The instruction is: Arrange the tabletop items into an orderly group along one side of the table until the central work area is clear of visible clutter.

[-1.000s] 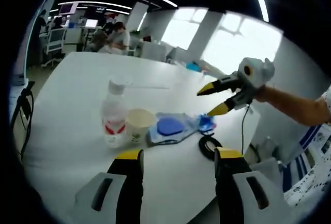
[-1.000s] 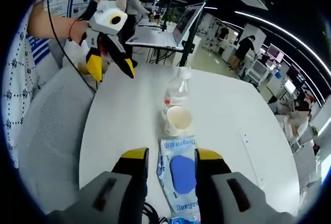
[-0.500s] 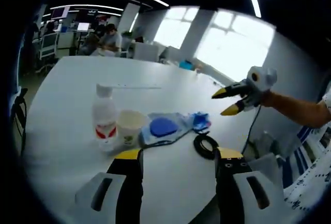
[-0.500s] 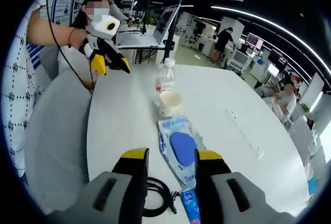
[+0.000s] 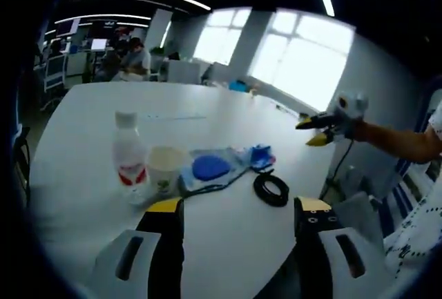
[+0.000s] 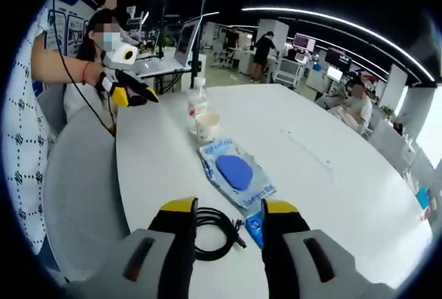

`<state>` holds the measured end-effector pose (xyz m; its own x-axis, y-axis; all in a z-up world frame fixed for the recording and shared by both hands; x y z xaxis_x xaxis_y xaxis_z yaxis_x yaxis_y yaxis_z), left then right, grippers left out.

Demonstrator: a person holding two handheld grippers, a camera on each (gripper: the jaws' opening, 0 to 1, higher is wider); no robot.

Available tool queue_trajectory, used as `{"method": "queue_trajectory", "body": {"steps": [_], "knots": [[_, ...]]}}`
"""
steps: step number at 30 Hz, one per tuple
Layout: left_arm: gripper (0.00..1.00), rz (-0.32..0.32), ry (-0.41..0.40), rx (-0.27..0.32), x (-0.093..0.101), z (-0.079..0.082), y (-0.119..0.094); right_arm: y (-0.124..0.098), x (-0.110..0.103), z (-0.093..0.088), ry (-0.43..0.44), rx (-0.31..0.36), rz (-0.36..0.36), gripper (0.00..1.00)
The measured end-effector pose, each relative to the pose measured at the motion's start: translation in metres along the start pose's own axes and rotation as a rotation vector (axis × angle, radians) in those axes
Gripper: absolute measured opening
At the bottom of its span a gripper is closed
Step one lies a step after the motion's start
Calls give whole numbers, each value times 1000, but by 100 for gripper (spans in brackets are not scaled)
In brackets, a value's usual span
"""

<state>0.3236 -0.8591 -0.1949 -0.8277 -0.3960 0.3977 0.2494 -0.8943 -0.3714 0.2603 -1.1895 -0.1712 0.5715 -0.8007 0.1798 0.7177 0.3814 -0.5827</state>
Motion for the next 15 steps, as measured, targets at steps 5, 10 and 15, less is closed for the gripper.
{"method": "queue_trajectory", "body": {"steps": [5,10,15], "knots": [[67,18,12,24,-4,-6,-9,-19,-1,-16,60,1,-41,37],[71,37,24,16,-9,-16,-18,-35,2,-32,120,7,-68,37],[71,66,28,-10,-18,-28,-32,-49,-1,-43,167,19,-91,38]]}}
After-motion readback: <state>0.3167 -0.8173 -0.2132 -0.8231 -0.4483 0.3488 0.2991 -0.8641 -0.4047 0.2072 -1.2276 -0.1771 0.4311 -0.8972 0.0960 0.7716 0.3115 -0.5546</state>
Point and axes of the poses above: the point that each gripper's makers call its tool centre point, and the gripper's own axes: y roughly forward along the fingers, x roughly to its right, z roughly out of its top, the point moved 5 cm from there along -y, roughly backward along the fingers, and after that the axes turned 5 degrees about -z, right-handed, at the moved point
